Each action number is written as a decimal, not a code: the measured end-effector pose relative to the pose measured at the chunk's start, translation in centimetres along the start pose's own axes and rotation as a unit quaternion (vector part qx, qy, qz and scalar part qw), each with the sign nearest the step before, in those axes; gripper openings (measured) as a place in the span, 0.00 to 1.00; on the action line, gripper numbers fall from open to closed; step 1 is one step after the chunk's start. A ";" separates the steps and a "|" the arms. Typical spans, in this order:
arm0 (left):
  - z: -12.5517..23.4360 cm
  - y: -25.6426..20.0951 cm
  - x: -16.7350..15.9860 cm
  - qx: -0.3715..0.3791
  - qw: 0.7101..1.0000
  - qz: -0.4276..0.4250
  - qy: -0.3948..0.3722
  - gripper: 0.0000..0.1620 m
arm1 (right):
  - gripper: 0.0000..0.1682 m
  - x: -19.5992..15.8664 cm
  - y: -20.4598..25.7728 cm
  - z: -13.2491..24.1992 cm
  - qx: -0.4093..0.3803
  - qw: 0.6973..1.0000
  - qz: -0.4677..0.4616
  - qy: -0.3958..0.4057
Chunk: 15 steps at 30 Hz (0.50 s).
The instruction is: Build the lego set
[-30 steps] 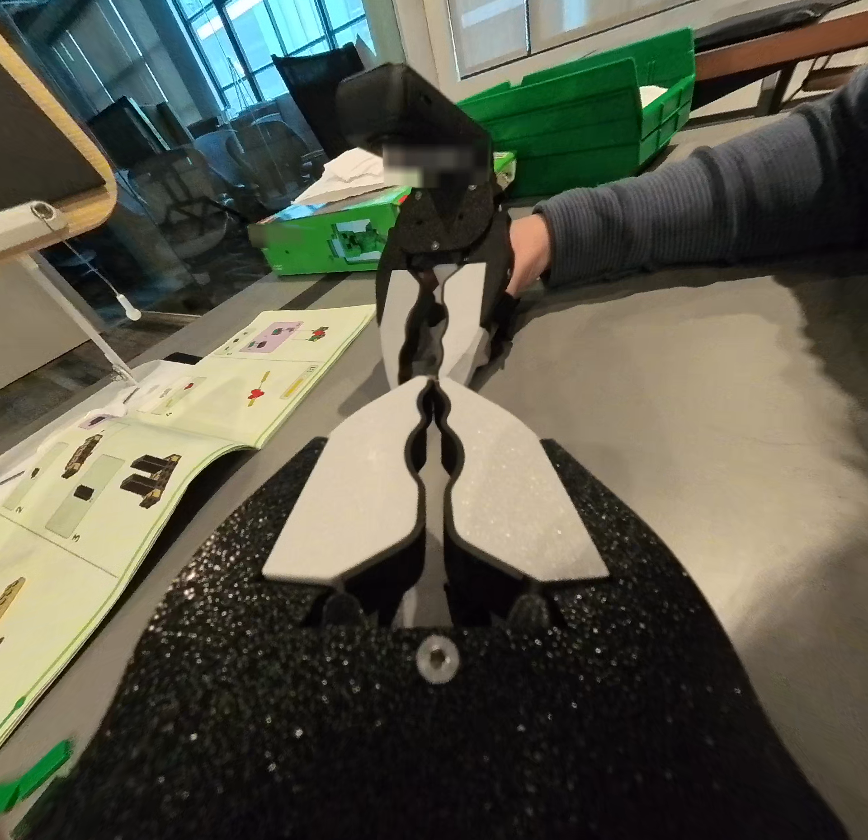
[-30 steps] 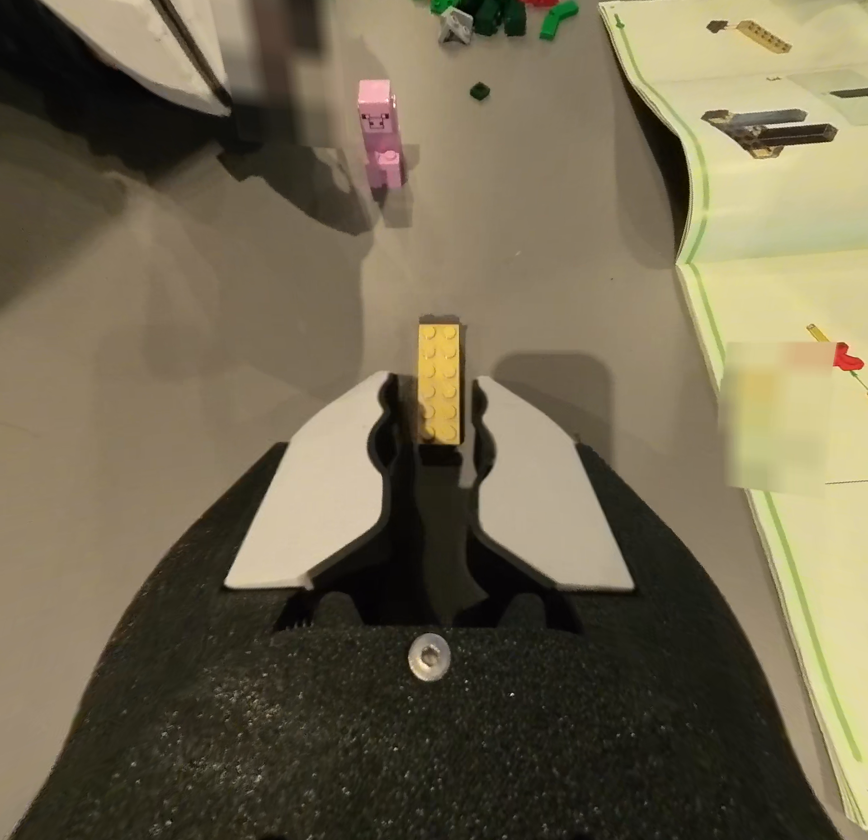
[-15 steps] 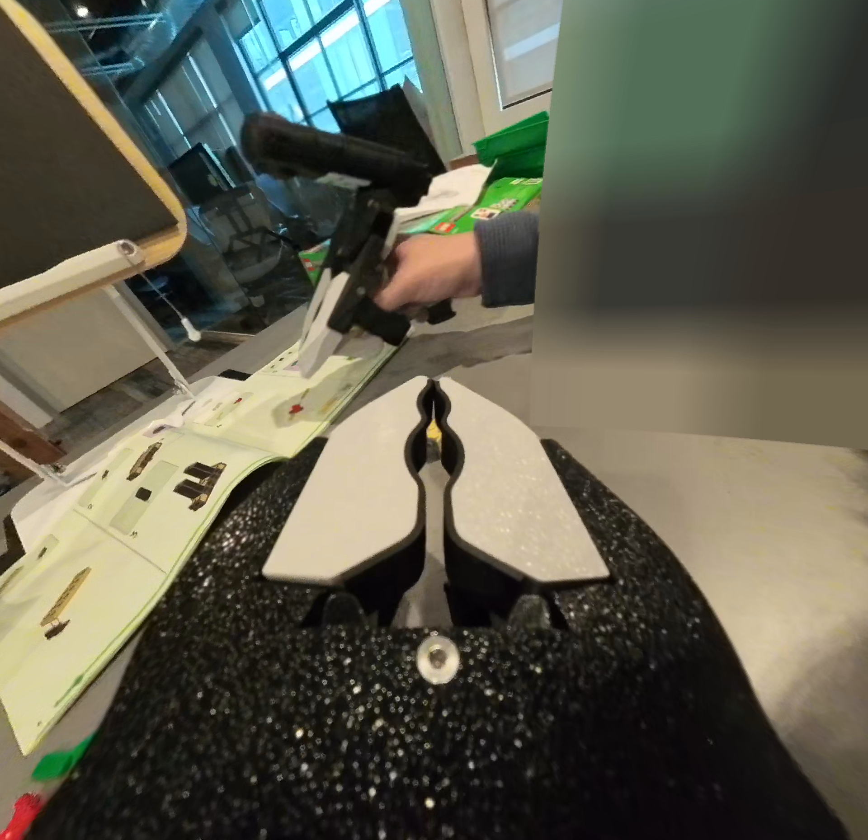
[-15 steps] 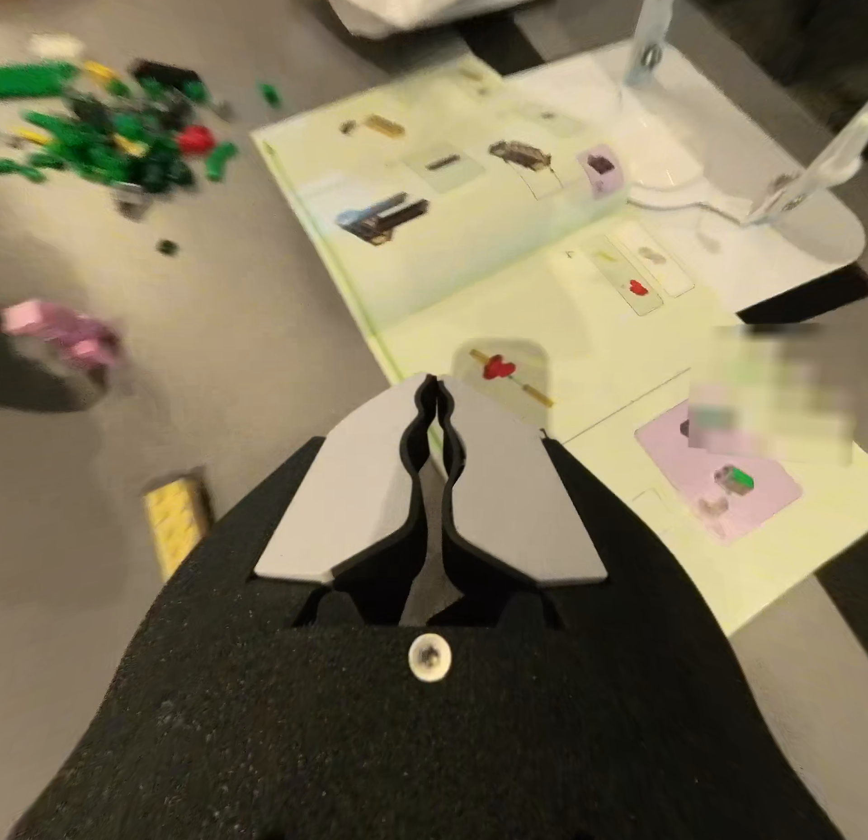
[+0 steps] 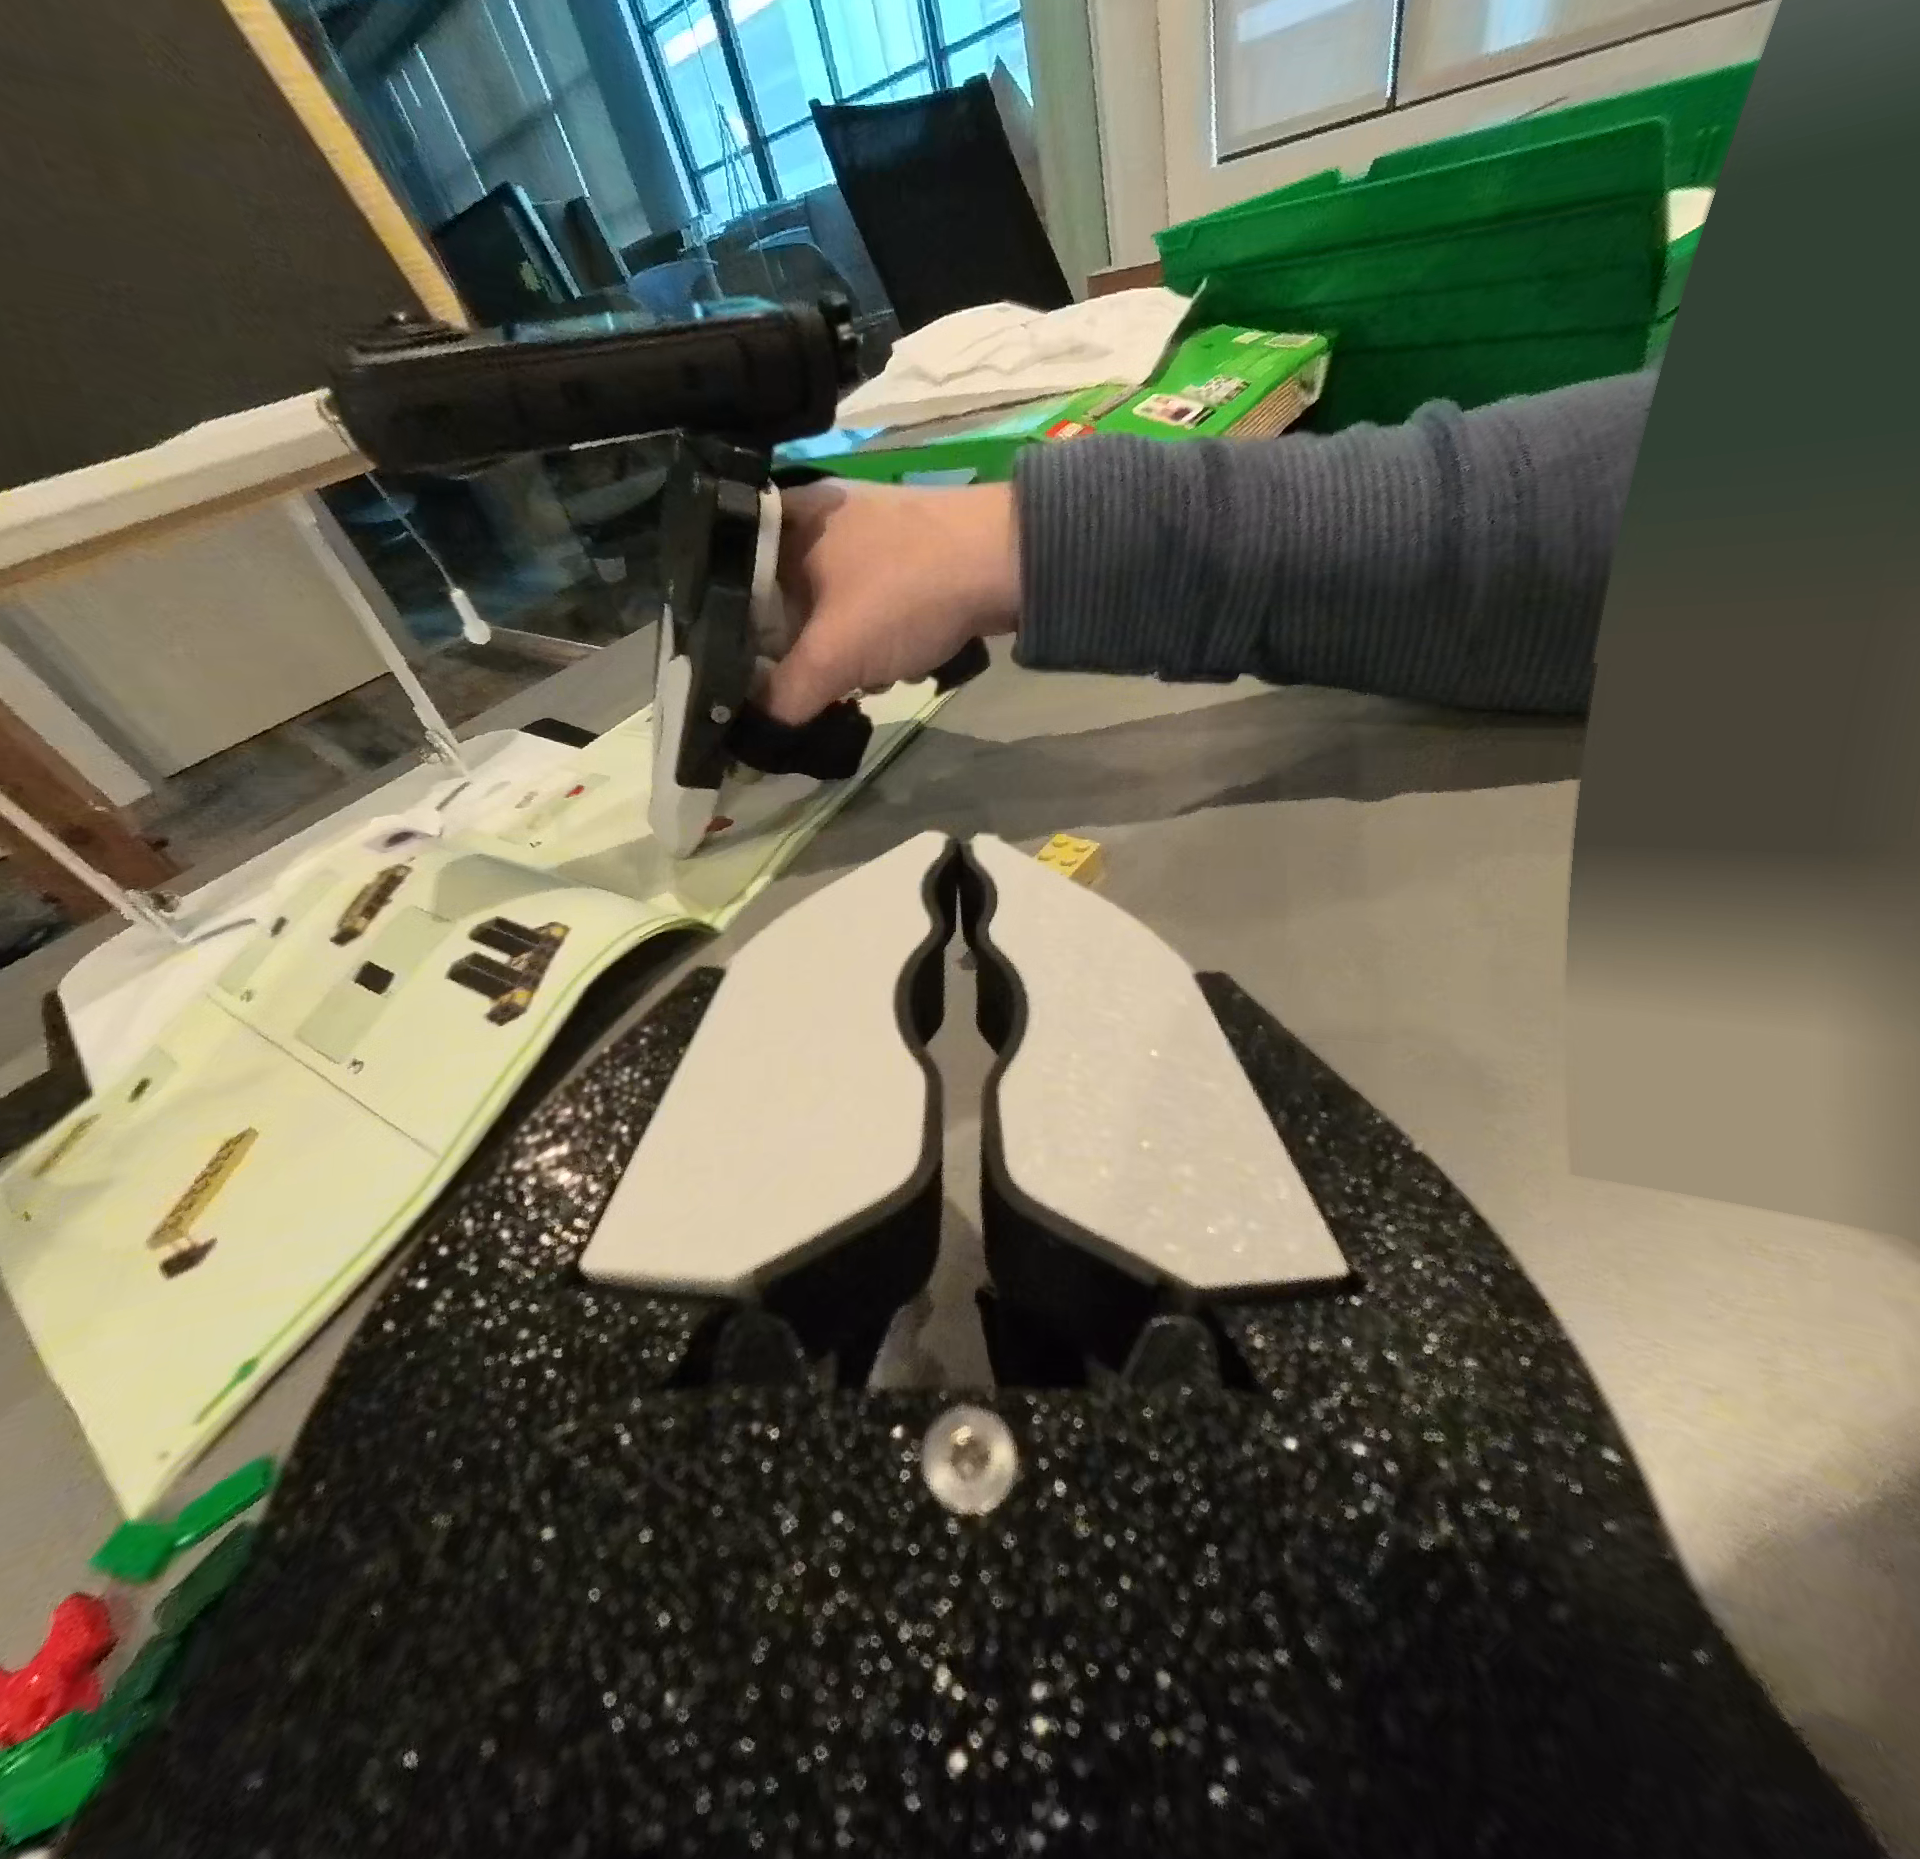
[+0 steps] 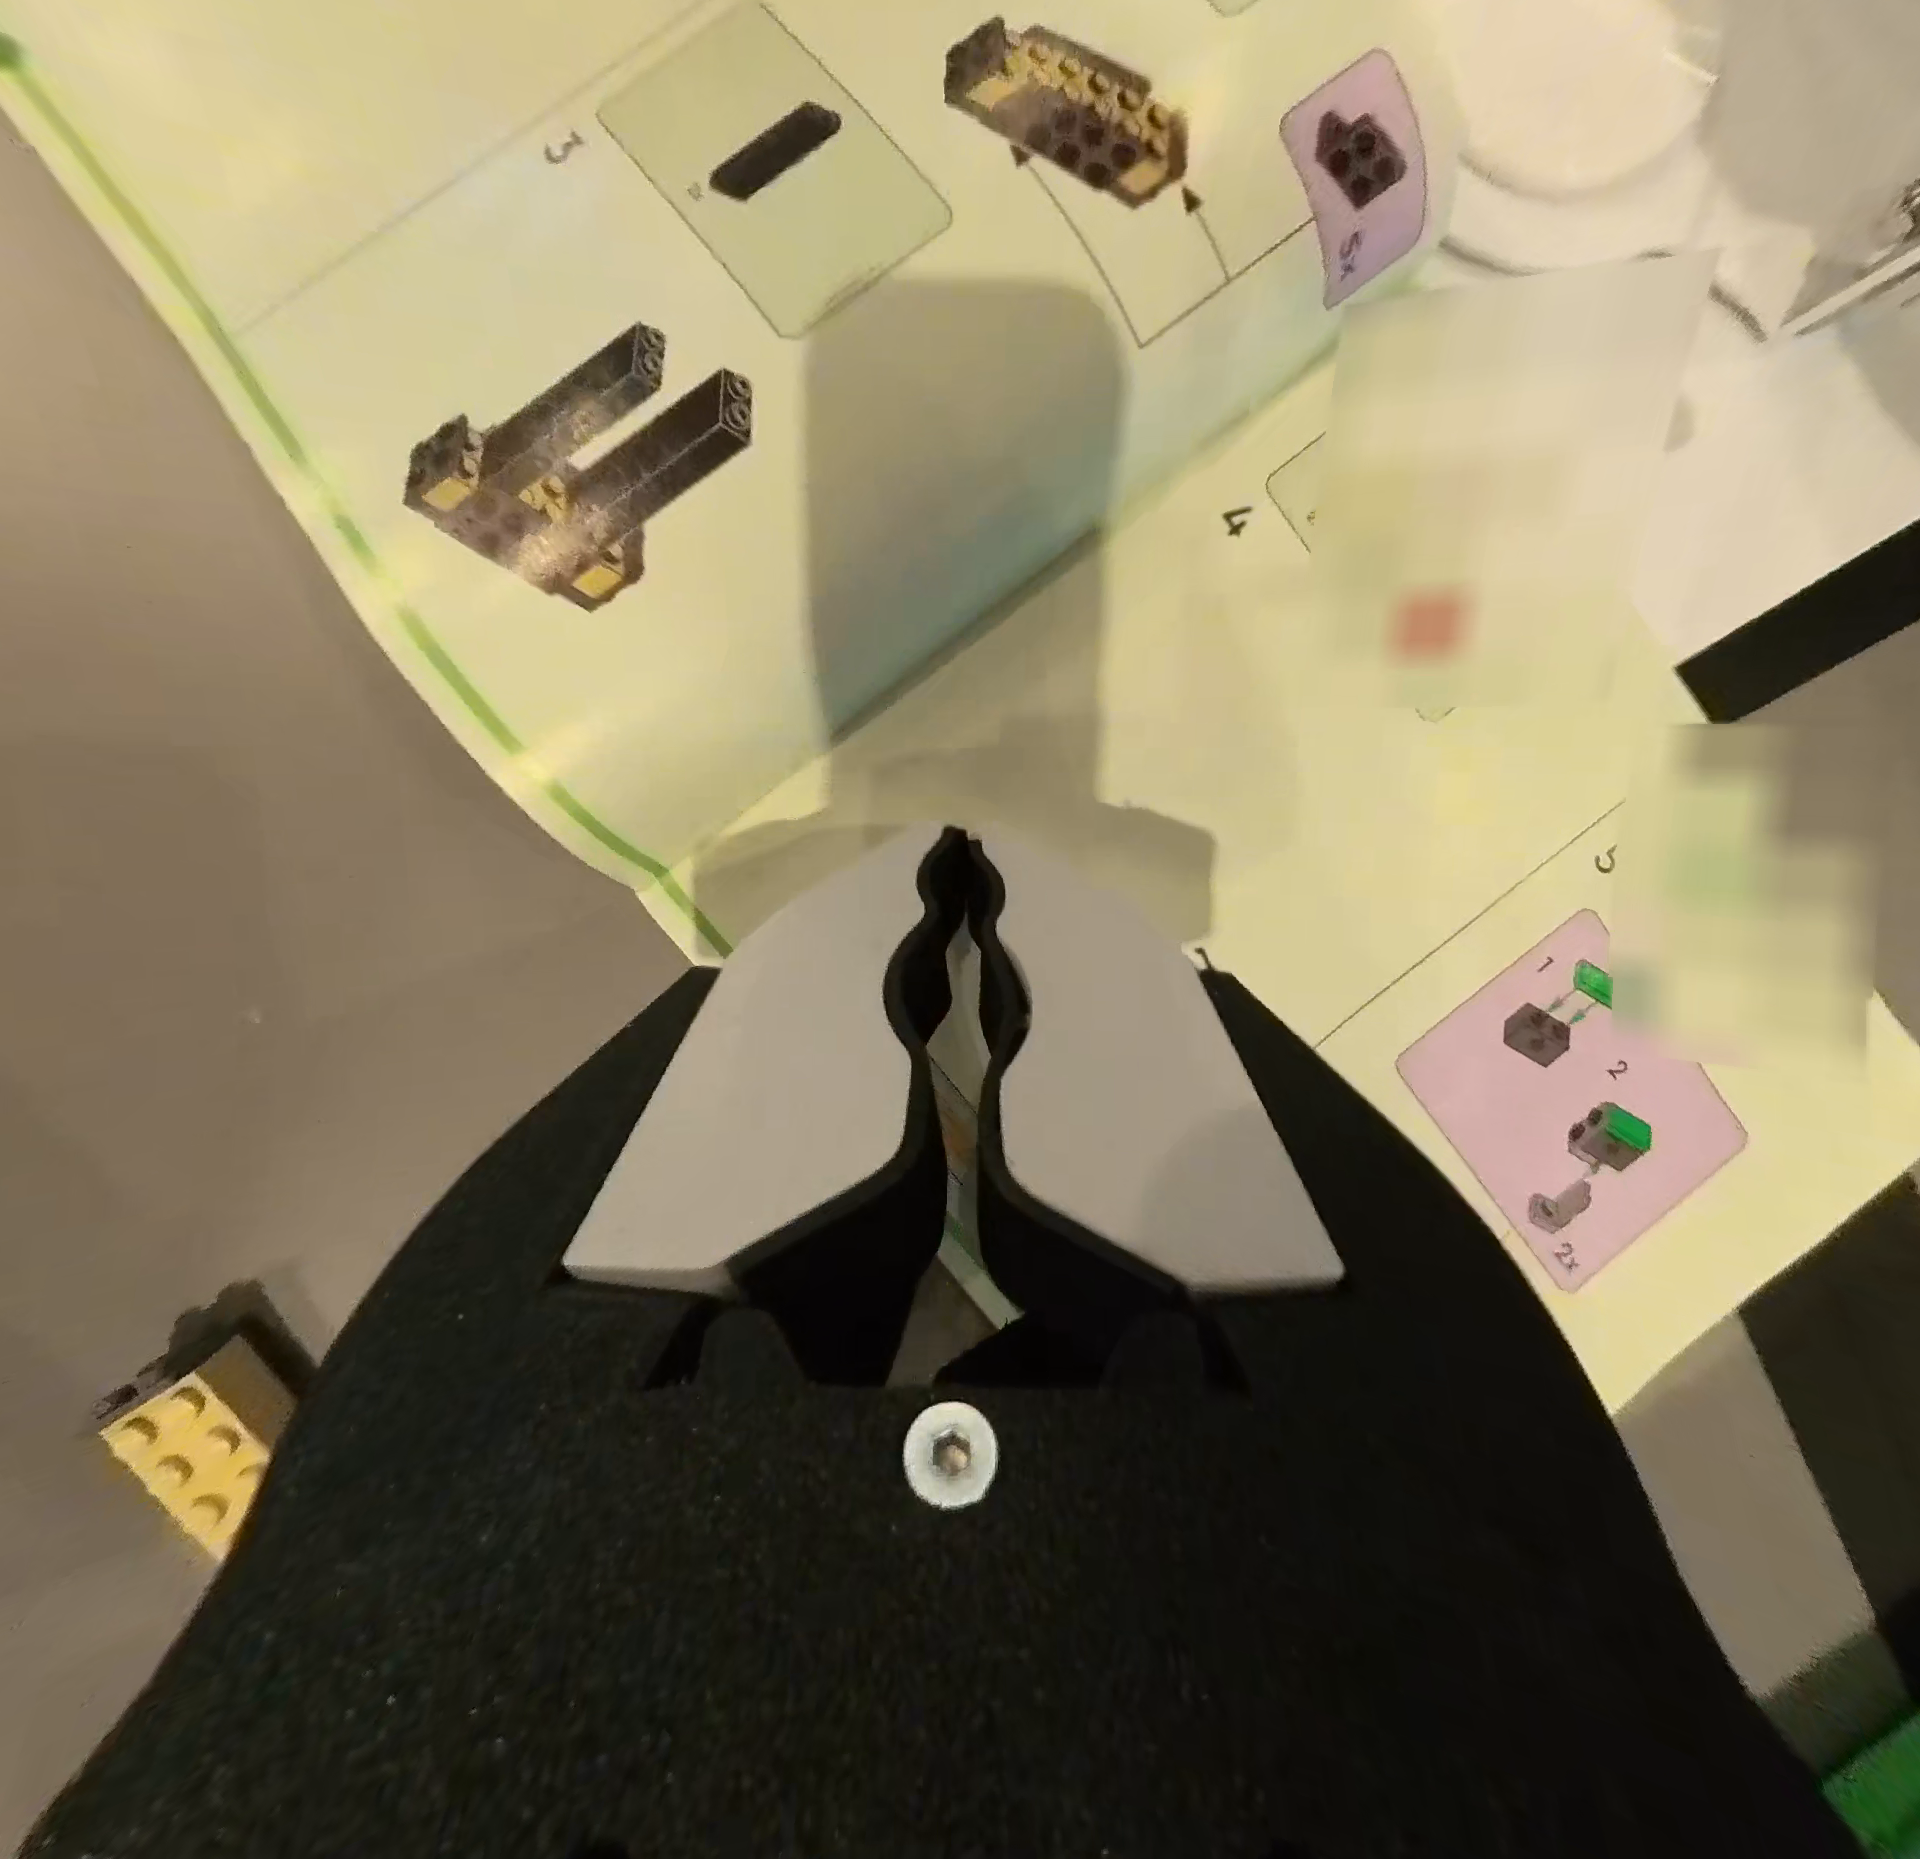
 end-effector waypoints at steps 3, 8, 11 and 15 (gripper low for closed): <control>0.0 -0.1 0.0 -0.003 1.000 -0.002 -0.001 0.00 | 0.00 -0.4 0.5 0.5 -0.003 1.000 0.003 0.012; 0.1 0.0 0.1 -0.005 1.000 0.007 -0.009 0.00 | 0.00 -1.0 1.1 1.2 -0.015 1.000 -0.013 0.012; 0.0 -0.1 0.1 -0.009 1.000 0.006 -0.006 0.00 | 0.00 -1.4 1.4 1.6 -0.026 0.999 -0.023 0.009; 0.0 -0.3 0.1 -0.014 1.000 0.002 -0.004 0.00 | 0.00 -1.9 2.0 2.1 -0.033 0.999 -0.033 0.006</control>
Point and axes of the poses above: each gripper's, where its closed fingertips meet, z back along the fingers, x out of its top, y = z × x across the jaws, the point moved 6 cm from there along z, back along the fingers, and after that the axes turned 12 degrees about -y, right-handed, at the moved point
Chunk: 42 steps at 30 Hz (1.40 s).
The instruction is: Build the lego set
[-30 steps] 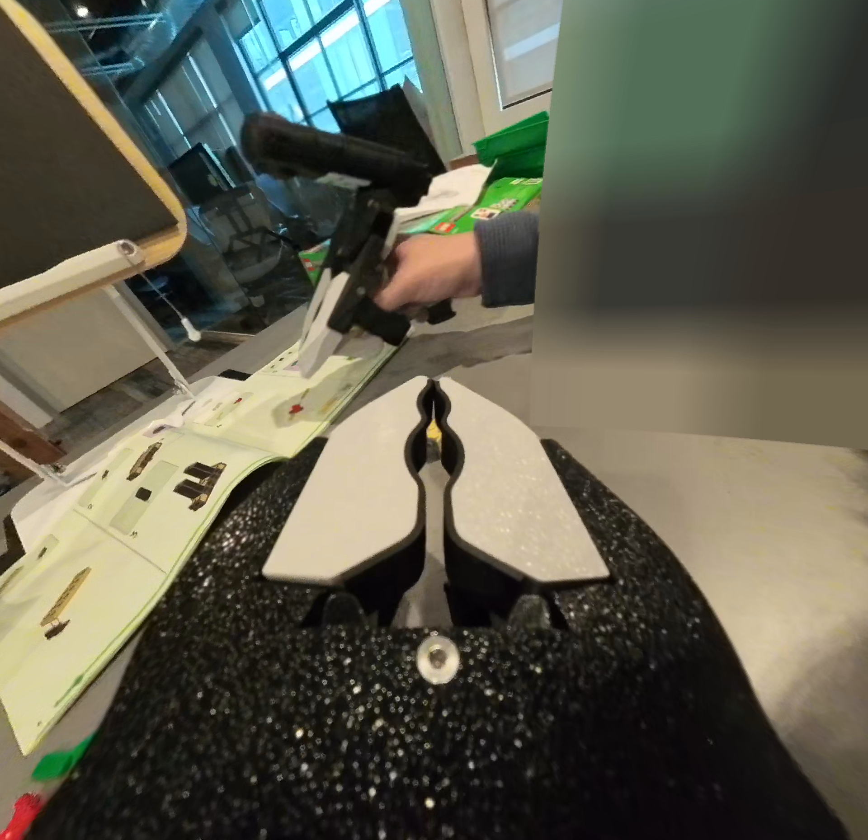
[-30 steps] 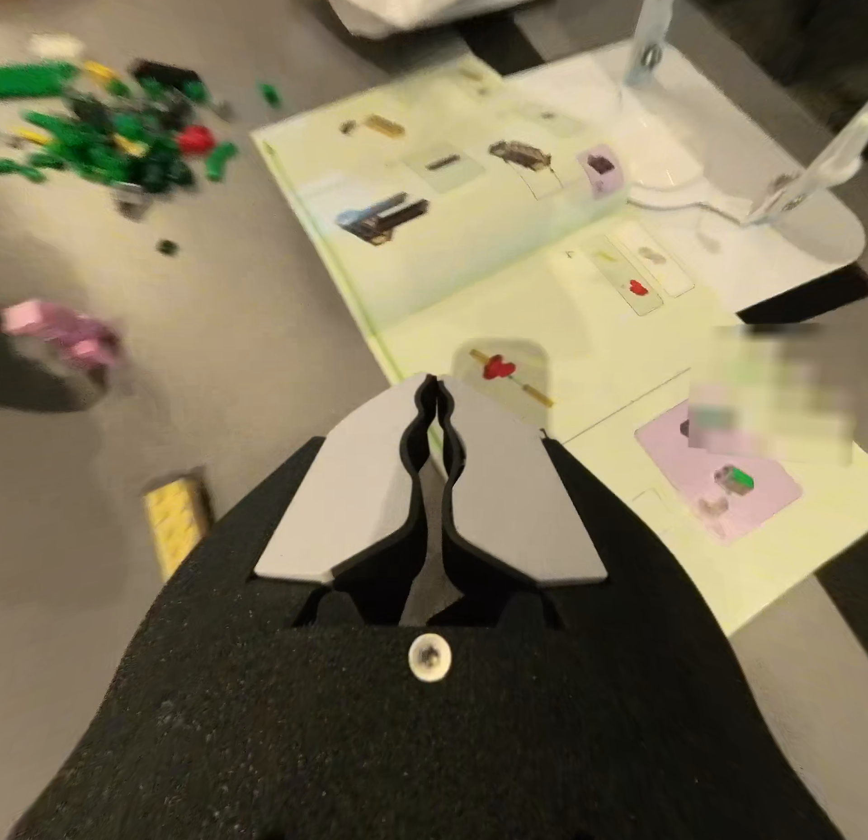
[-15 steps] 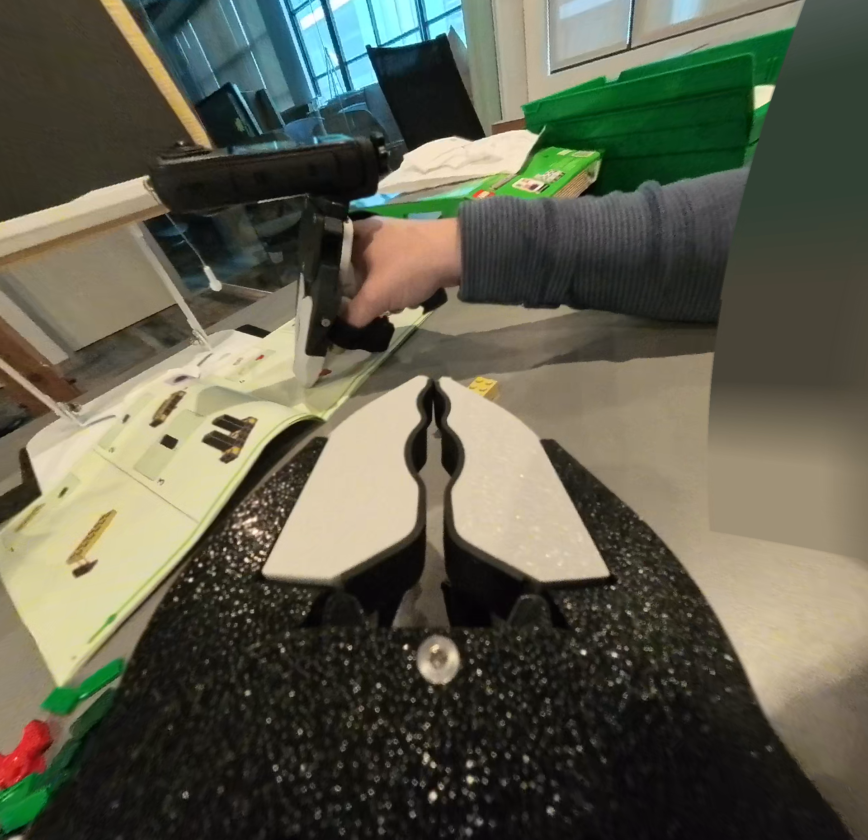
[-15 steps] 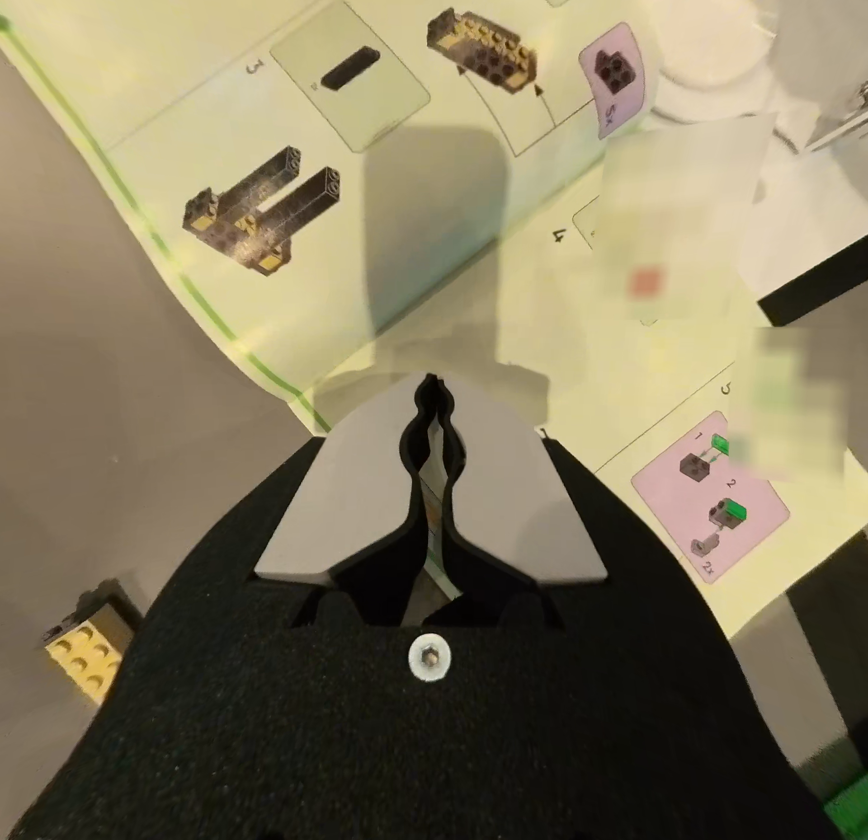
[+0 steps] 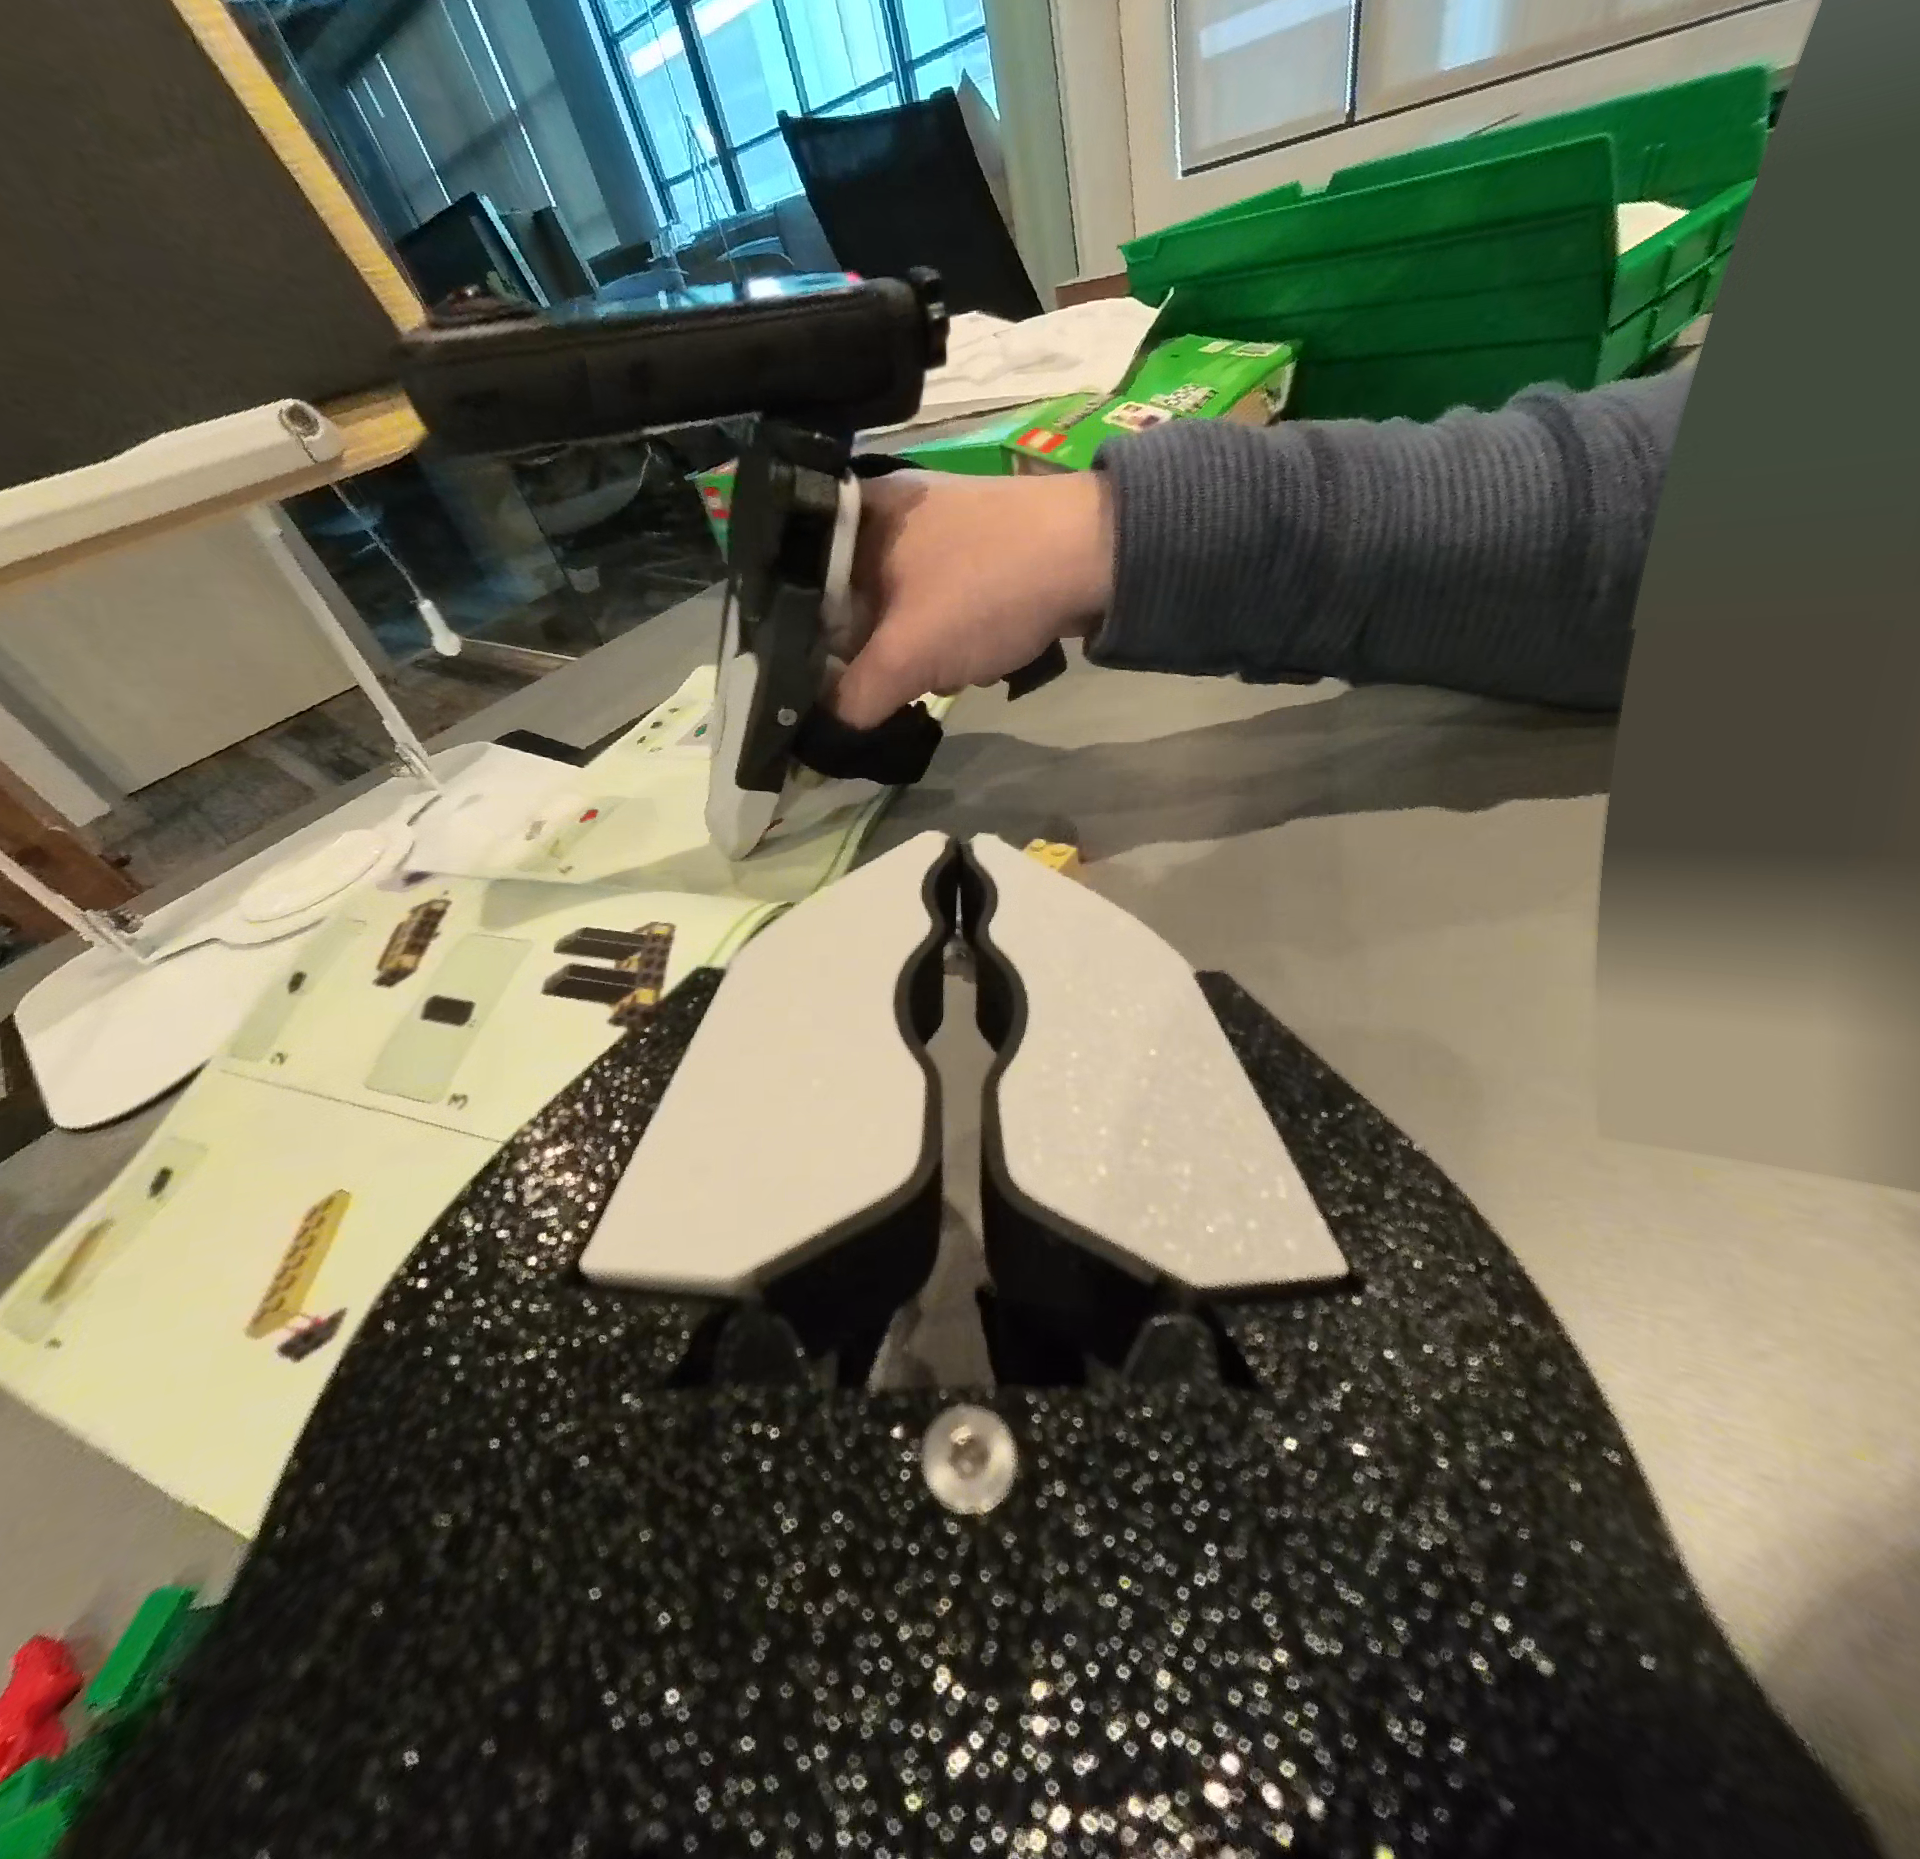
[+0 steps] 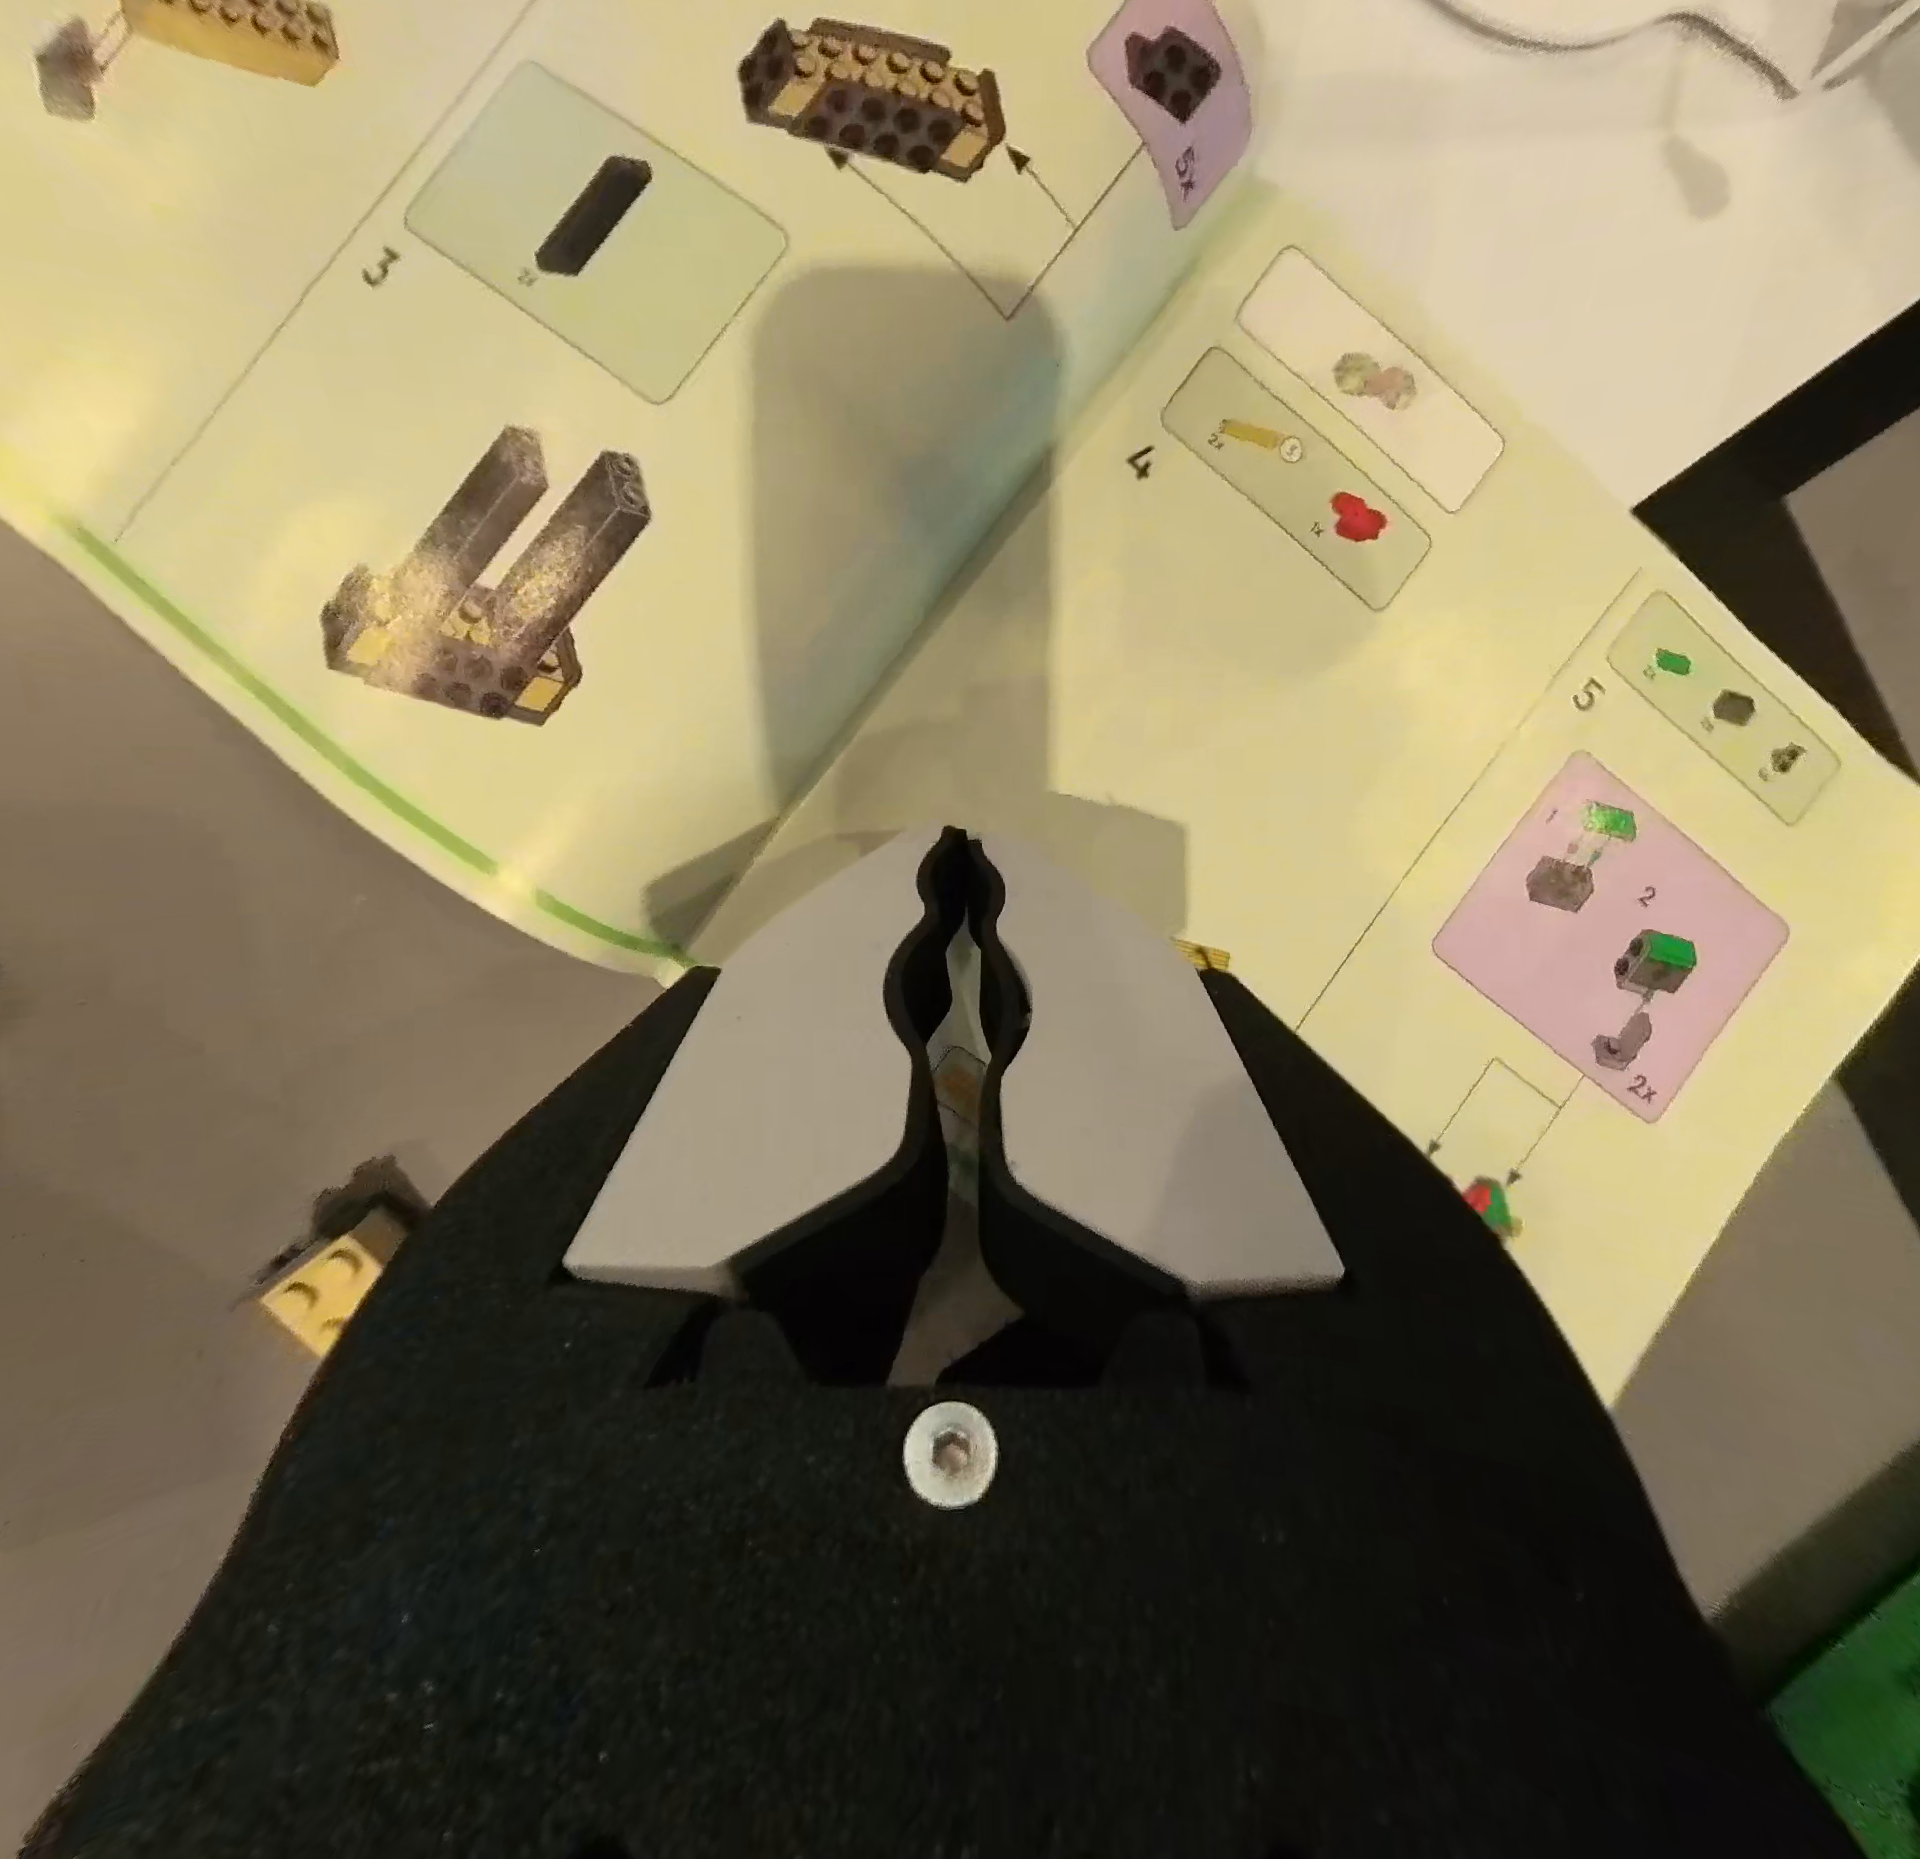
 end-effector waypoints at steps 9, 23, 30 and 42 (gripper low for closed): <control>0.0 -0.2 0.1 -0.005 1.000 -0.003 -0.001 0.00 | 0.00 1.0 2.3 1.3 0.109 0.985 0.073 -0.111; -0.1 -0.4 0.1 -0.014 1.000 -0.007 0.000 0.00 | 0.19 2.0 6.8 1.0 0.170 0.936 0.284 -0.116; -0.1 -0.3 0.1 -0.008 1.000 -0.016 0.002 0.00 | 0.23 2.3 6.3 1.5 0.144 0.941 0.270 -0.147; 0.7 0.8 0.7 0.038 0.999 -0.032 -0.020 0.00 | 0.18 -2.6 2.5 8.0 -0.047 0.923 0.073 -0.375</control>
Point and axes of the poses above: each gripper's, where its closed fingertips meet, z back along the fingers, x out of its top, y = z × x across the jaws, the point moved 6 cm from there along z, back along the fingers, and after that the axes turned 12 degrees about -y, right-handed, at the moved point
